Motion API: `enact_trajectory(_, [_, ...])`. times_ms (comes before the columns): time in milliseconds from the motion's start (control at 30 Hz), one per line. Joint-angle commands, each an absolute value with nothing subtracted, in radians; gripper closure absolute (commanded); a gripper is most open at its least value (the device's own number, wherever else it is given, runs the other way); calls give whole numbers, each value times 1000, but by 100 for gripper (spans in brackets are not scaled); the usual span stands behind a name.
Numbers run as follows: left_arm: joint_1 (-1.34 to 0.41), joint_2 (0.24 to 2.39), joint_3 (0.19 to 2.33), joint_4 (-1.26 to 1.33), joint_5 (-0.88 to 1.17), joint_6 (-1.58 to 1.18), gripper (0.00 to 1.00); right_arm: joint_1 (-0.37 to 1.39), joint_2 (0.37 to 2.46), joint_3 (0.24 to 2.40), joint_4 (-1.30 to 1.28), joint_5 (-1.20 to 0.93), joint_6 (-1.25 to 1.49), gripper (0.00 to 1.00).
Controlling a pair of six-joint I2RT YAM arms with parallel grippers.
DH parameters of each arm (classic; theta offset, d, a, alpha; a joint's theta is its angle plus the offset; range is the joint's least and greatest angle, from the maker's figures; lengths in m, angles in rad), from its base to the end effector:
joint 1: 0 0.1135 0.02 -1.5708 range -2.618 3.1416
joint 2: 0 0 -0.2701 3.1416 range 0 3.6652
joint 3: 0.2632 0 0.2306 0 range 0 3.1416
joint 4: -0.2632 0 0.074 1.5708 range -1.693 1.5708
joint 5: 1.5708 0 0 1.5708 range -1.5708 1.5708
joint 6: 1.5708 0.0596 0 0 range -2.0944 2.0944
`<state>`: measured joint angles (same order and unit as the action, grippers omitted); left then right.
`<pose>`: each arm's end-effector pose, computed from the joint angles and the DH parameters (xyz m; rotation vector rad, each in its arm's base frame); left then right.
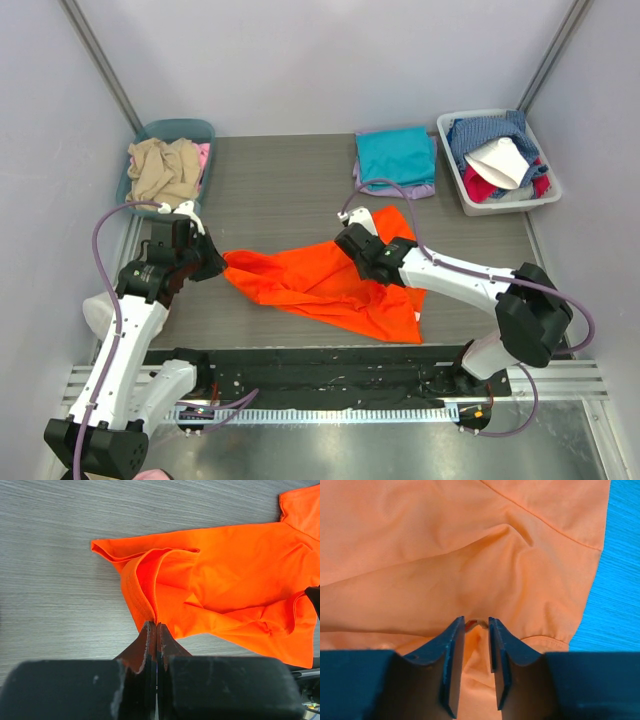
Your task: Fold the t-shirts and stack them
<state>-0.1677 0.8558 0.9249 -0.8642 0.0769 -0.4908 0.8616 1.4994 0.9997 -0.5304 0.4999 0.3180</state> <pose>0.1514 -0.0303 0.2974 -0.3489 2.3754 -0.4045 0.2105 0.2014 0.2206 -0.4850 2.3785 -0.1405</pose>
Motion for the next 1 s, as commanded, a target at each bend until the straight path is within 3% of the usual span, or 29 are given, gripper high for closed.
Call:
enact_trajectory(0, [-163, 844, 920, -822, 95, -495, 100, 856, 1496, 986, -496, 515, 334, 74])
enact_trajectory(167, [-163, 842, 916, -818, 95, -499, 100, 850, 1485, 971, -499, 515, 336, 98])
enact_trajectory(200, [-163, 842, 914, -819, 97, -499, 100, 850, 1482, 969, -499, 514, 336, 99])
enact_trajectory(667, [-163, 864, 1002, -862, 98, -469, 100, 848, 1335, 1077, -653, 551, 385, 99])
enact_trajectory(967, [-163, 905, 1398, -1006, 115, -431, 100, 848, 1109, 1386, -876, 725, 433, 99])
